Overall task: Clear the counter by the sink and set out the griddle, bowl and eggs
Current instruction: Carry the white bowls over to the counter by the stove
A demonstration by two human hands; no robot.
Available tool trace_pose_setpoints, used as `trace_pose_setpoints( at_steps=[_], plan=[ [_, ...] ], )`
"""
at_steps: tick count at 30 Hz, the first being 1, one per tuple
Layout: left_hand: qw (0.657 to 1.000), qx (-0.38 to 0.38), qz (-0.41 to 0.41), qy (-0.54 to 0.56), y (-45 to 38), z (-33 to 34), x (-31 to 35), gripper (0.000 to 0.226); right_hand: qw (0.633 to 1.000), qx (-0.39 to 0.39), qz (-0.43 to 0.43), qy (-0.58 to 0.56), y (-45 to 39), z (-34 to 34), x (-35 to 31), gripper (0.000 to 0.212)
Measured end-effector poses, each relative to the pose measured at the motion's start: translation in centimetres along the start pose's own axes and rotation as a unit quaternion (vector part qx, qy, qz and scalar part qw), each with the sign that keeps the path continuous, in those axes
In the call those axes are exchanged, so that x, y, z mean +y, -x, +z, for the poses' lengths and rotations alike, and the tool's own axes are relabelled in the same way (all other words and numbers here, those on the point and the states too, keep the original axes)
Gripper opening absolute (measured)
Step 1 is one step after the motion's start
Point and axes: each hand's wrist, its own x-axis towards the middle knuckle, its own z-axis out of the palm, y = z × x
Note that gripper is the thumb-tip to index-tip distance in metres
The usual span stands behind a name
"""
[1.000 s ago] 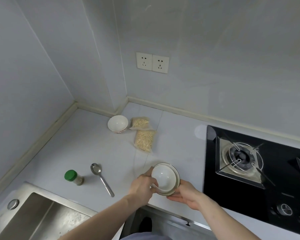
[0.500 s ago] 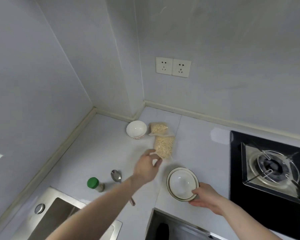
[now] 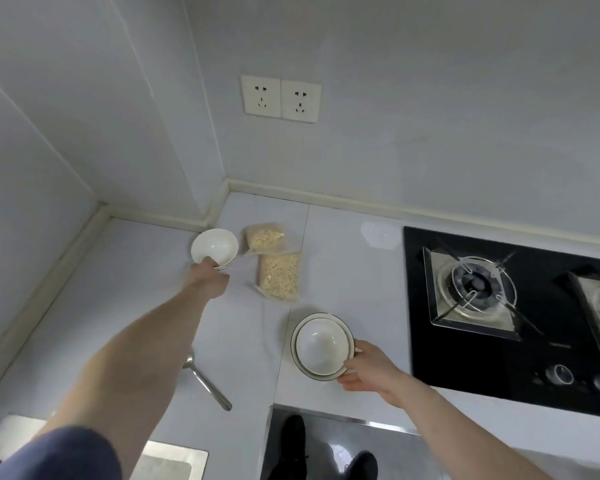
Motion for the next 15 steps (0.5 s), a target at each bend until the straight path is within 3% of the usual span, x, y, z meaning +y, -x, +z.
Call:
trace_pose_setpoints(
  at_steps=[3, 9, 15],
  plan=[
    [0.992, 0.037, -0.042, 0.114, 1.3, -0.3, 0.1, 0.038, 1.000, 0.001, 0.000, -0.007, 0.3, 0.0, 0.2, 0.037],
    [0.935, 0.105, -0.060, 0.333, 7.7, -1.2, 0.3, 0.035, 1.000, 0.002, -0.008, -0.002, 1.1, 0.2, -0.2, 0.032],
    [0.953, 0.058, 0.094, 0.282, 17.2, -1.1, 1.6, 0.022, 1.000, -0.007, -0.023, 0.008, 1.5, -0.1, 0.1, 0.023]
  ],
)
